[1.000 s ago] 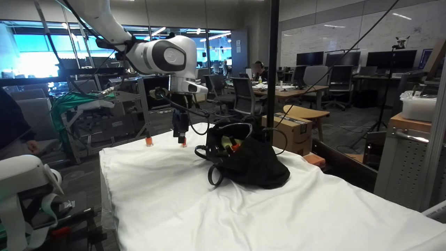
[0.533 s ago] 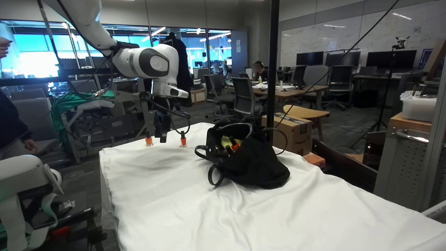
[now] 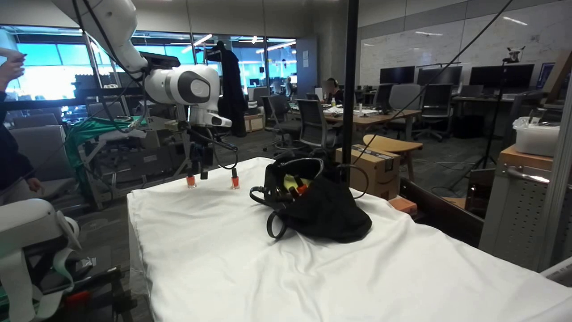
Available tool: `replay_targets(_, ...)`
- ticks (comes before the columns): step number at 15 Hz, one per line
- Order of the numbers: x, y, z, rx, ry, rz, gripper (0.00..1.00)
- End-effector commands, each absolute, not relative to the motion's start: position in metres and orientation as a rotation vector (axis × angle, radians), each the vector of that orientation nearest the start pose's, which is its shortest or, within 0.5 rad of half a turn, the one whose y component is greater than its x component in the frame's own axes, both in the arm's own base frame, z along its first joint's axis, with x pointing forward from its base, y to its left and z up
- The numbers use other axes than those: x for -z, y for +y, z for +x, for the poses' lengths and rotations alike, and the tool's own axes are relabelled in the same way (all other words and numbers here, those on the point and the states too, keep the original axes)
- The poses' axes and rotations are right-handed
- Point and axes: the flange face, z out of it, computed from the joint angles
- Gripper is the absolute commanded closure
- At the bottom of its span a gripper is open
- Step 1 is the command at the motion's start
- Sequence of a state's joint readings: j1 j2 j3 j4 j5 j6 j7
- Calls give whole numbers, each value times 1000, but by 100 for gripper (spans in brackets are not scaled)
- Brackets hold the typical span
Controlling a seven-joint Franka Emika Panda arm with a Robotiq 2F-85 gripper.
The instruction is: Pick up the nail polish and put them in the bag
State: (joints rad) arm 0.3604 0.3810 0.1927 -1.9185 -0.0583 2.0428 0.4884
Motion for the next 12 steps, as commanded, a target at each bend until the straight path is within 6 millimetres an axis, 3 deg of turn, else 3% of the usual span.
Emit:
replay_targets(1, -280, 324, 528, -310, -203, -3200, 0)
replay_targets(12, -275, 349, 564, -144, -242, -3099, 0)
